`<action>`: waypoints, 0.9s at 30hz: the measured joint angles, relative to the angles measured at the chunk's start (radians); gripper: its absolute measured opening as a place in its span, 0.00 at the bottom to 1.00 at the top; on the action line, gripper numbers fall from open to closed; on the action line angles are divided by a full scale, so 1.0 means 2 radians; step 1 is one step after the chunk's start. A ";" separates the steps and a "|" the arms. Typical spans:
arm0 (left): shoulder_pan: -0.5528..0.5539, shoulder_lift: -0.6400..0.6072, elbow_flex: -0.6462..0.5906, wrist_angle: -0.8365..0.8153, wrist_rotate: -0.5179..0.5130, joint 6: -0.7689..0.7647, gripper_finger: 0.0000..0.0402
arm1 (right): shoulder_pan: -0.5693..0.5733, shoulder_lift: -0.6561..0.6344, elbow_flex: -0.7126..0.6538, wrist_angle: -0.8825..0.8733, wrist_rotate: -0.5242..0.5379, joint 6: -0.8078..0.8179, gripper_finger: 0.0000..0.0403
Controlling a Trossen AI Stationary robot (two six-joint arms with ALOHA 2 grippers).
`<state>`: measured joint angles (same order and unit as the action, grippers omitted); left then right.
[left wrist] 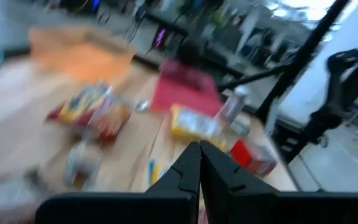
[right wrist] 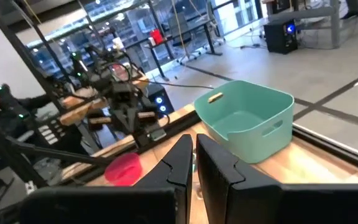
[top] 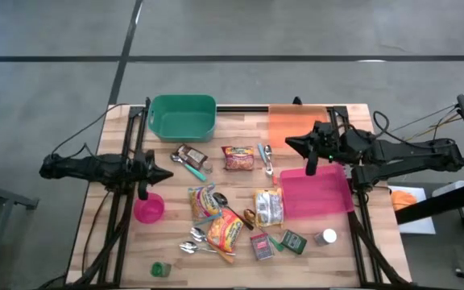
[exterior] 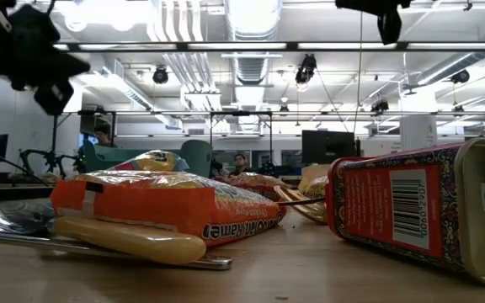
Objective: Pick & Place Food Item
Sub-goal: Put the brown seasoning bottle into the green bin
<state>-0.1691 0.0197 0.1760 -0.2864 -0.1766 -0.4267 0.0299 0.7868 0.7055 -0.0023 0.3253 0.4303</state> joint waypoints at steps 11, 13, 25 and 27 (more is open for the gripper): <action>0.012 0.136 0.074 0.025 0.006 -0.006 0.03 | -0.001 0.066 0.020 -0.001 0.009 -0.008 0.05; 0.018 0.174 0.094 0.021 0.006 -0.001 0.03 | -0.004 0.067 0.021 -0.001 0.009 -0.004 0.05; 0.076 0.353 0.207 0.021 0.005 0.005 0.03 | -0.022 0.024 0.021 -0.012 0.007 0.007 0.05; 0.076 0.369 0.220 0.028 0.007 0.004 0.03 | -0.022 0.015 0.021 -0.012 0.007 0.007 0.05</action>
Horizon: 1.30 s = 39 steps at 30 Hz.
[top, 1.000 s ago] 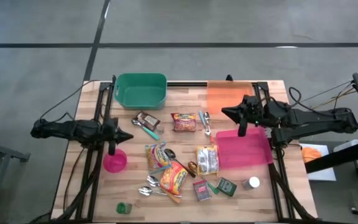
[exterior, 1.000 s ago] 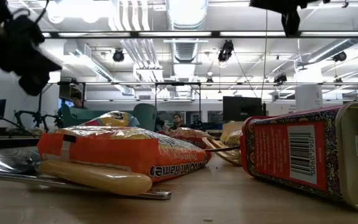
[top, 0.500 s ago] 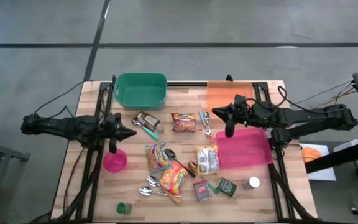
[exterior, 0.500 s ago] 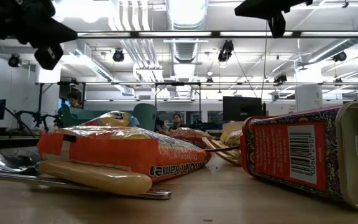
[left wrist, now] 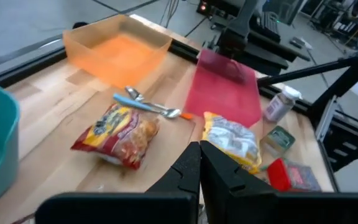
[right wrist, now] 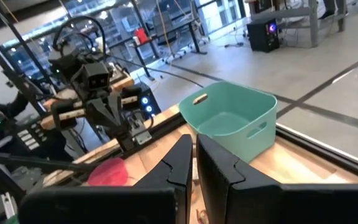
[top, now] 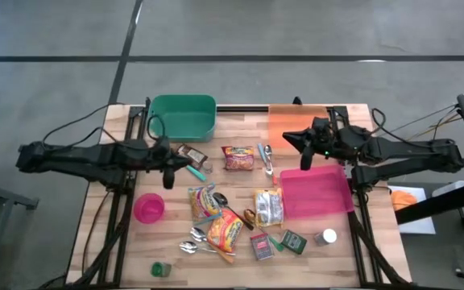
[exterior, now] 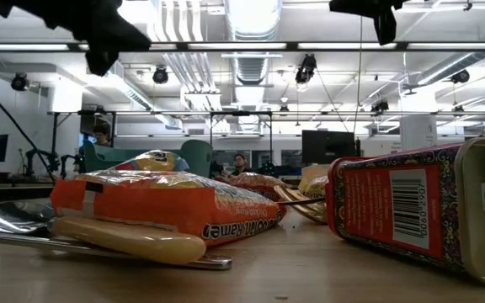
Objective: Pick & Place Food Item
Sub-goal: Put the brown seasoning bottle into the green bin
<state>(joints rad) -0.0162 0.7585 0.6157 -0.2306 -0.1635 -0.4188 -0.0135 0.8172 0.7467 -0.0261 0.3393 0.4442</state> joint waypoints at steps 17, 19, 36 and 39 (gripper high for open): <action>0.000 0.094 0.030 0.064 0.056 -0.109 0.03 | 0.000 -0.032 0.000 -0.012 -0.004 -0.012 0.05; 0.000 0.097 0.030 0.072 0.058 -0.127 0.03 | 0.000 -0.031 0.000 -0.012 -0.004 -0.016 0.05; 0.013 0.099 0.037 0.071 0.080 -0.168 0.06 | 0.000 -0.031 -0.001 -0.012 -0.004 -0.026 0.05; 0.013 0.100 0.043 0.062 0.086 -0.142 0.15 | 0.000 -0.031 -0.001 -0.012 -0.004 -0.028 0.05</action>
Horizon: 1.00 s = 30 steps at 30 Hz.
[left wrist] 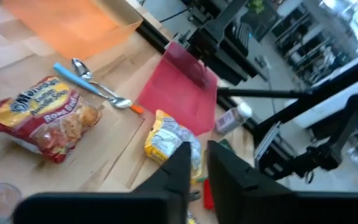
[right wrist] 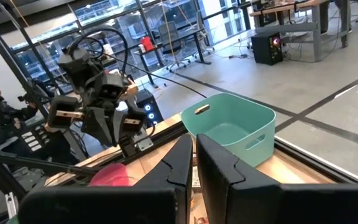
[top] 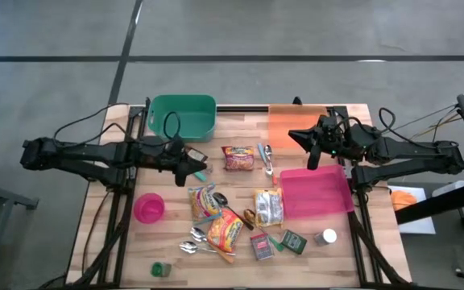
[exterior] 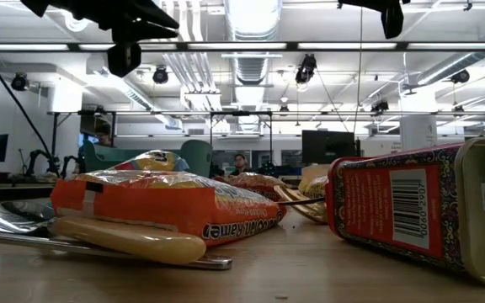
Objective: Pick & Place Food Item
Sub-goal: Put the brown seasoning bottle into the green bin
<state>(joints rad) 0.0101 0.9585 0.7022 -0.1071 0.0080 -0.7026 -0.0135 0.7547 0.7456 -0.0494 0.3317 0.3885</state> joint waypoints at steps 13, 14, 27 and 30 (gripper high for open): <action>0.008 0.044 0.011 -0.064 0.054 0.117 0.51 | 0.000 0.000 0.000 -0.004 0.000 0.000 0.05; 0.009 0.055 0.019 -0.077 0.054 0.125 0.52 | 0.000 0.000 0.000 -0.003 0.000 0.000 0.05; 0.040 0.183 0.158 -0.247 -0.008 0.318 0.52 | 0.000 0.000 0.000 -0.027 -0.050 0.002 0.05; 0.045 0.208 0.161 -0.249 -0.010 0.330 0.52 | 0.000 0.000 0.000 -0.027 -0.064 0.002 0.05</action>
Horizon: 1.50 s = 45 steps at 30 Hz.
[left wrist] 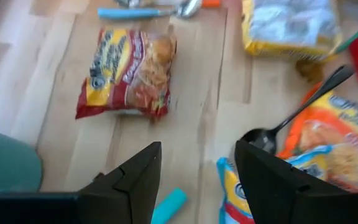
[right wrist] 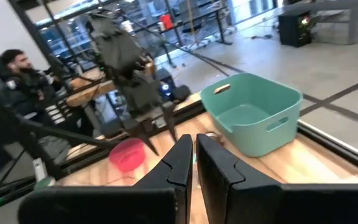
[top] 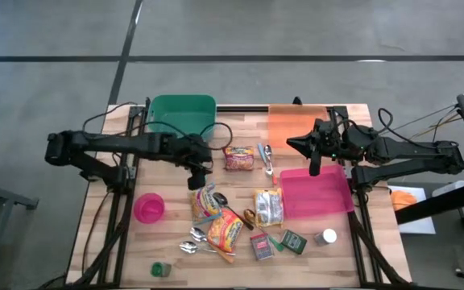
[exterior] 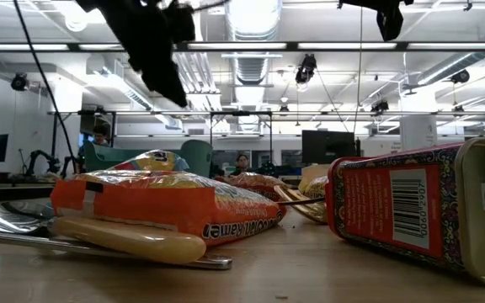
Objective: Pick & Place Food Item
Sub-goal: Put the brown seasoning bottle into the green bin
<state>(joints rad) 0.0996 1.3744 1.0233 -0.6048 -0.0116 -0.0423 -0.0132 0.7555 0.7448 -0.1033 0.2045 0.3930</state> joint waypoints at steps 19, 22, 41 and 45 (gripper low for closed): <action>0.004 0.078 0.000 -0.051 -0.032 0.012 0.81 | 0.000 0.000 -0.001 -0.011 -0.002 0.000 0.05; 0.004 0.073 0.000 -0.048 -0.061 0.020 0.91 | 0.000 0.000 -0.001 -0.011 -0.002 0.000 0.05; 0.017 0.124 0.000 -0.026 -0.076 0.036 0.86 | 0.000 0.000 -0.002 -0.011 -0.002 0.000 0.05; 0.024 0.137 0.000 -0.023 -0.069 0.036 0.86 | 0.000 0.000 -0.003 -0.011 -0.002 0.000 0.05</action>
<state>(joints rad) 0.1469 1.6480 1.0225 -0.6498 -0.1493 0.0299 -0.0132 0.7552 0.7384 -0.1261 0.2006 0.3924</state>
